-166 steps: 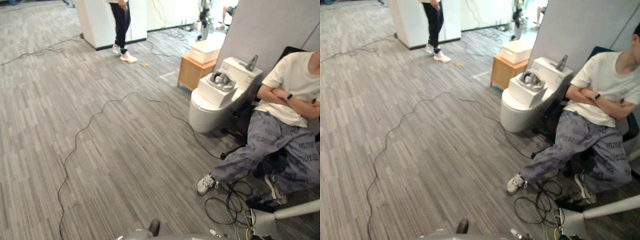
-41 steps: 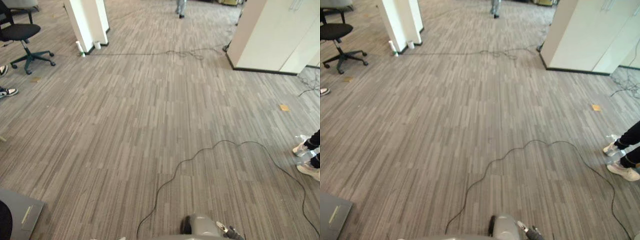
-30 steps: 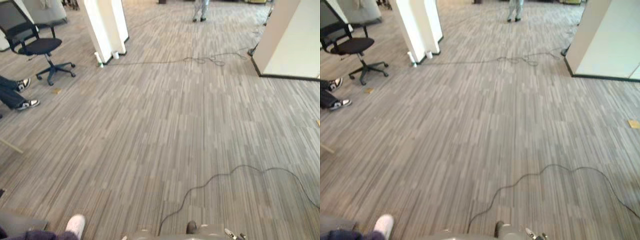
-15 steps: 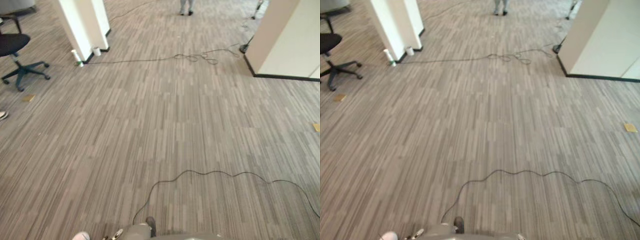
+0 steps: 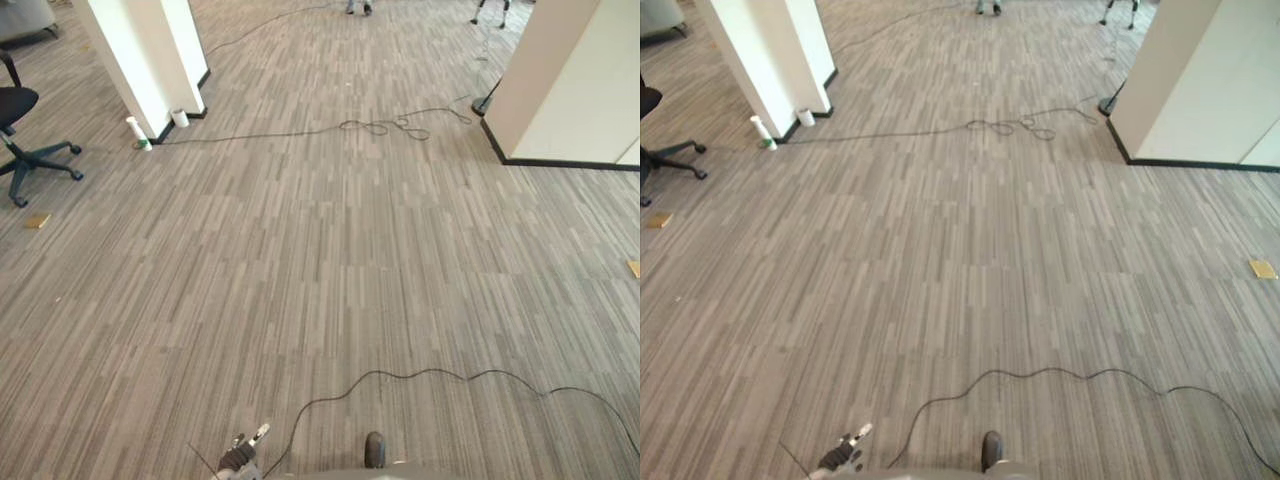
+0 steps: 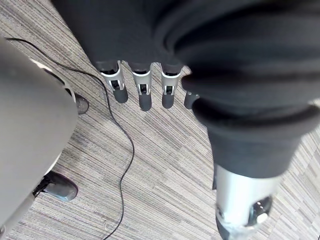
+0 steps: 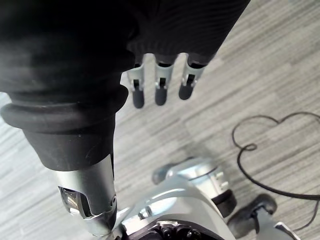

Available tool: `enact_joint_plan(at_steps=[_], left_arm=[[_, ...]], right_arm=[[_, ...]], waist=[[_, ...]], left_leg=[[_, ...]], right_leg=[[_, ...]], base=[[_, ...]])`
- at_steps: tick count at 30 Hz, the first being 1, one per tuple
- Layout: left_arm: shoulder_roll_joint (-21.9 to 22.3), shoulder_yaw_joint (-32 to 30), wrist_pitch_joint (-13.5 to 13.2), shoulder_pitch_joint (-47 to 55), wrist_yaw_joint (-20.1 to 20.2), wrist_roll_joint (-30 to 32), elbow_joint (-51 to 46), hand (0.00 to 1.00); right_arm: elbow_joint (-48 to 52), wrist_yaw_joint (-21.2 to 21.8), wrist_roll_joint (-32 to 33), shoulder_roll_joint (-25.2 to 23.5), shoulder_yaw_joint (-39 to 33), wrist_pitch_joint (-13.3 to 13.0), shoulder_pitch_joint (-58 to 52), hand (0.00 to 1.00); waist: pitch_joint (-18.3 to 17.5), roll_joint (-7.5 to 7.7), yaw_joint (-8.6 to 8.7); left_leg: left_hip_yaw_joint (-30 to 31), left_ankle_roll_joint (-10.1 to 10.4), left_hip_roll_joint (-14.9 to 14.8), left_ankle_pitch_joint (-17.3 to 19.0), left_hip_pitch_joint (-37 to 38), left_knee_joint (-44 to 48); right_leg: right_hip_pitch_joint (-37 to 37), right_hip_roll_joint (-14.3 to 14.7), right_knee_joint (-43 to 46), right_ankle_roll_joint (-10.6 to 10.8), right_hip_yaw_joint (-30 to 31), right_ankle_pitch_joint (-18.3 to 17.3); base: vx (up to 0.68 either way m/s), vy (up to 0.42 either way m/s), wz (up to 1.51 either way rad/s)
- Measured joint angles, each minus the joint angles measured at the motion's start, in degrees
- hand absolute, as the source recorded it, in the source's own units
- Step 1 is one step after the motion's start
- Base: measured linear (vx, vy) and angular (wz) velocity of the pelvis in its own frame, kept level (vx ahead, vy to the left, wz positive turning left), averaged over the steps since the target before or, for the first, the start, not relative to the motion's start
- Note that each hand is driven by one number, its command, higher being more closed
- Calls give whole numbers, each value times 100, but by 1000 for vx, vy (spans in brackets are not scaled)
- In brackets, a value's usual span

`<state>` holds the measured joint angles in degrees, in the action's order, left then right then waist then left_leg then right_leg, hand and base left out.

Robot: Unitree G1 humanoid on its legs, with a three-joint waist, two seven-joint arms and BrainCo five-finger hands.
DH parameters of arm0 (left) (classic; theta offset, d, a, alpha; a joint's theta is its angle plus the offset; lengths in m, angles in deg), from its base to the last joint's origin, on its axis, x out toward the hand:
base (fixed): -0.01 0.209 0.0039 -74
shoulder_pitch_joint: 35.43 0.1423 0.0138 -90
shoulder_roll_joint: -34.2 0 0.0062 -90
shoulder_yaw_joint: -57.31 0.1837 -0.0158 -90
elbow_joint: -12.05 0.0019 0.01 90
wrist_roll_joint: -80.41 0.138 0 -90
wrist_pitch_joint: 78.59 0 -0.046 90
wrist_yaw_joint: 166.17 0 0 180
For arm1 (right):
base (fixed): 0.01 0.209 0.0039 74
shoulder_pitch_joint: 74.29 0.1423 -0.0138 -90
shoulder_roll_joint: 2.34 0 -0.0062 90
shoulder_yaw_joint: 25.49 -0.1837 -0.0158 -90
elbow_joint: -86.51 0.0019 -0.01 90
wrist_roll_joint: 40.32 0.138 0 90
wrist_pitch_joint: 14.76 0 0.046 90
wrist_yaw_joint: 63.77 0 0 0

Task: Organize washtable

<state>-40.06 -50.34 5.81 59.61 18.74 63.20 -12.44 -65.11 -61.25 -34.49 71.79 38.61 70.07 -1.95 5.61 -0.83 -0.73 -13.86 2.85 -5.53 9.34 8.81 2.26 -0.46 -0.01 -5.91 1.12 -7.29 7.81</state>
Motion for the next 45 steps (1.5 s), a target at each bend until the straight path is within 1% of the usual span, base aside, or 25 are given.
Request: enact_joint_plan(at_steps=[12,16,17,19,20,21,23,25,26,27,28,29,30,31,32,34,35,36,37,38,39,40,42,44,45], left_arm=[[-26,-4,-7,-19,-46,187,16,0],[-83,114,-4,-49,-163,371,55,0],[-93,212,-2,-59,-165,450,54,0],[-105,359,17,-66,-163,473,76,0],[-134,427,23,-66,-166,520,88,0],[-154,511,38,-42,-167,565,100,0],[-183,631,37,-20,-160,605,148,0],[-188,652,40,-59,-147,709,256,0],[-192,647,39,-84,-141,752,256,0],[-197,619,37,-123,-142,797,254,0],[-217,567,37,-159,-140,865,254,0],[-182,344,38,-123,-137,902,239,0],[-116,138,38,-113,-141,899,235,0],[-8,-190,49,-113,-142,910,217,0],[132,-349,74,-113,-142,905,189,0],[229,-557,76,-119,-132,891,150,0],[227,-562,75,-120,-135,883,126,0],[214,-551,74,-123,-133,878,112,0],[221,-537,72,-125,-131,867,59,0],[221,-518,66,-120,-129,801,-16,0],[197,-480,61,-121,-133,762,-32,0],[110,-411,22,-139,-147,610,-58,0],[55,-274,-16,-146,-194,410,-142,0],[1,-246,-75,-147,-267,315,-200,0],[-7,-242,-103,-158,-264,302,-210,0]], right_arm=[[-322,-5,104,128,54,151,283,0],[-518,-3,280,218,-72,260,532,0],[-515,-2,309,236,-139,274,628,0],[-492,4,330,261,-266,281,803,0],[-493,8,388,260,-288,280,852,0],[-480,5,587,319,-295,281,909,0],[-480,0,748,322,-282,271,960,0],[-459,3,878,301,-281,219,1018,0],[-454,-4,978,253,-294,177,1077,0],[-458,-10,1004,215,-312,161,1089,0],[-472,-5,1005,157,-373,169,1089,0],[-459,-9,1012,87,-528,177,1047,0],[-446,-10,1022,81,-559,179,1006,0],[-366,-1,1035,41,-574,175,992,0],[-202,3,1038,82,-621,172,991,0],[-49,5,1029,93,-725,173,1018,0],[-34,4,1004,92,-724,169,1031,0],[-44,-10,971,111,-695,170,1049,0],[-123,-11,929,133,-676,165,1073,0],[-203,-22,923,144,-628,157,1094,0],[-272,-54,910,168,-576,151,1106,0],[-443,-79,803,246,-399,153,1121,0],[-595,-115,678,322,-263,168,1200,0],[-680,-108,567,304,-217,162,1267,0],[-677,-108,540,297,-176,158,1275,0]], waist=[[-15,22,-4],[-25,10,6],[-44,-32,-2],[-14,-113,58],[17,-113,133],[145,-190,195],[155,-216,308],[171,-245,423],[221,-259,491],[293,-192,501],[336,-110,503],[339,-79,552],[348,-95,545],[312,-96,552],[293,-303,502],[284,-421,484],[292,-451,481],[333,-421,455],[338,-439,451],[359,-403,433],[366,-372,409],[361,-304,334],[363,-210,228],[363,-79,55],[357,-56,-8]], left_leg=[[204,-8,46,2,-31,-29],[373,-92,154,105,-168,60],[365,-139,159,189,-215,96],[368,-213,205,234,-201,84],[383,-282,267,222,-107,64],[343,-347,265,247,164,34],[279,-325,212,349,443,-37],[258,-226,37,502,563,-47],[262,-143,-86,601,673,-65],[263,-58,-147,662,796,-128],[268,-34,-174,725,887,-201],[281,-146,-276,843,1075,-250],[295,-169,-285,852,1128,-136],[241,-61,-481,770,1040,365],[307,-12,-743,535,815,1052],[524,2,-939,-146,379,2140],[733,158,-1015,-896,86,2865],[910,422,-1079,-1047,-212,3632],[872,526,-1154,-721,-602,4589],[759,431,-1136,-328,-946,5181],[660,377,-1122,-130,-1109,5328],[395,395,-1047,172,-1479,5306],[156,366,-853,373,-2009,4563],[268,353,-361,306,-2275,2384],[343,380,-245,149,-2305,1788]], right_leg=[[17,-53,-10,47,-179,-41],[-60,-177,30,165,-320,-214],[-198,-213,282,185,-353,-334],[-758,-417,1534,195,-380,-857],[-1082,-592,2316,221,-461,-1170],[-1475,-836,3432,228,-643,-1527],[-1846,-948,3679,242,-717,-1636],[-2187,-919,3131,235,-842,-1498],[-2304,-902,2411,258,-947,-1130],[-2353,-913,1919,319,-998,-839],[-2408,-919,1663,298,-1007,-714],[-2477,-914,1821,156,-1015,-660],[-2523,-883,2021,49,-1011,-426],[-2532,-813,2327,-35,-1061,-277],[-2466,-597,2469,-255,-1138,-548],[-2223,-391,2453,-327,-1143,-782],[-1947,-292,2339,-369,-1116,-951],[-1612,-195,2131,-463,-1030,-1043],[-1106,-72,1844,-497,-1007,-1129],[-540,26,1548,-551,-953,-1179],[-282,49,1406,-552,-903,-1202],[111,68,1188,-545,-762,-1202],[552,56,980,-421,-662,-1279],[988,-85,666,-181,-689,-1471],[1109,-127,563,-112,-686,-1611]], base=[[-2,2,6],[-10,36,19],[29,68,-5],[51,75,1],[110,70,13],[145,68,8],[204,49,-5],[294,-26,1],[444,-122,9],[415,-137,13],[550,-242,26],[374,-182,23],[652,-318,15],[613,-342,-18],[736,-424,-29],[502,-317,-29],[657,-310,-22],[787,-313,-23],[761,-246,-16],[602,-182,-10],[545,-147,-3],[499,-111,-8],[490,-65,-15],[465,32,-51],[570,143,-66]])
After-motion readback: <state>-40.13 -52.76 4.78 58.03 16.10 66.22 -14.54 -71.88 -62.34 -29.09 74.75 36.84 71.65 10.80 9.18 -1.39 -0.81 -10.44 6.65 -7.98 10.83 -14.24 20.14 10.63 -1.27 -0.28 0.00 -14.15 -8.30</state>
